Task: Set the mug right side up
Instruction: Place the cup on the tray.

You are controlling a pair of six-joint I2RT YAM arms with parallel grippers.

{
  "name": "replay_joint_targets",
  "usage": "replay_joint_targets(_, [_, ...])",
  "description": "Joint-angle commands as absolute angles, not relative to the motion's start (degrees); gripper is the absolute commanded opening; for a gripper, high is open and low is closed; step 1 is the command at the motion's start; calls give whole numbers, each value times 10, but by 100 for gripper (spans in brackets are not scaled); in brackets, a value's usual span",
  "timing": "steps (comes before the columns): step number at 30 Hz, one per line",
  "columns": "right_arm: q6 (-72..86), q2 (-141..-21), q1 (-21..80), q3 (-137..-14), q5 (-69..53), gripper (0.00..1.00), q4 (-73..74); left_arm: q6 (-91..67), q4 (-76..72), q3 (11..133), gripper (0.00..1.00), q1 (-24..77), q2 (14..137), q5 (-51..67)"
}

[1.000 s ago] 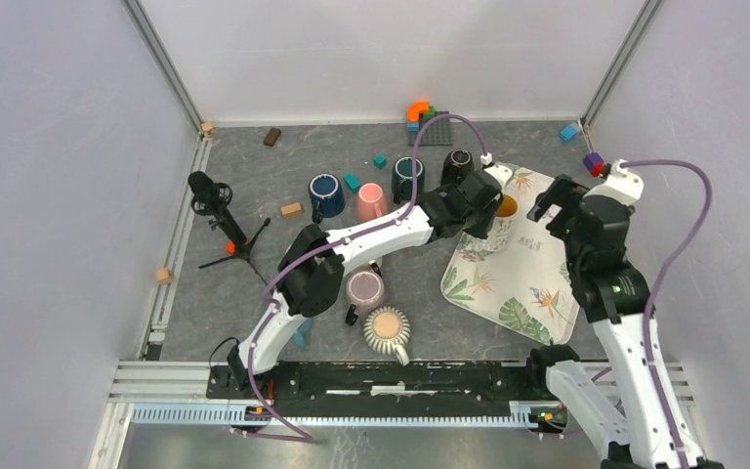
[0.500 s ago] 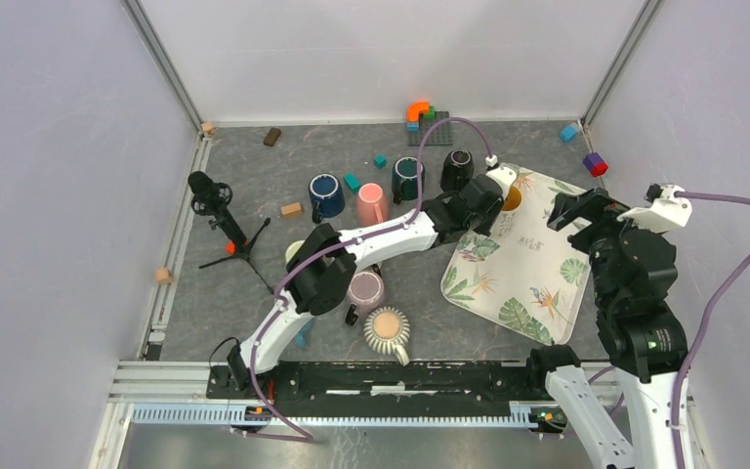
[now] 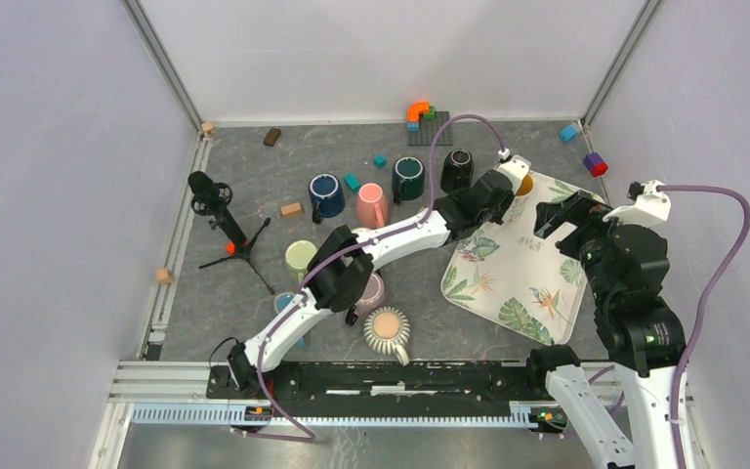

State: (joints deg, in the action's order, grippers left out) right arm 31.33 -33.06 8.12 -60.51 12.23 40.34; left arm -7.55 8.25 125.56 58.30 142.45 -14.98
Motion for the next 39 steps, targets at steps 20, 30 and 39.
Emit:
replay_joint_targets(20, [299,-319,80,-605,52,98,382,-34,-11,1325,58,561,1469,-128])
replay_joint_targets(30, [269,-330,79,-591,49,98,393,-100,-56,1088,100,562,1270,-116])
replay_joint_targets(39, [243,-419,80,-528,-44,98,344,-184,71,892,100,540,1040,-146])
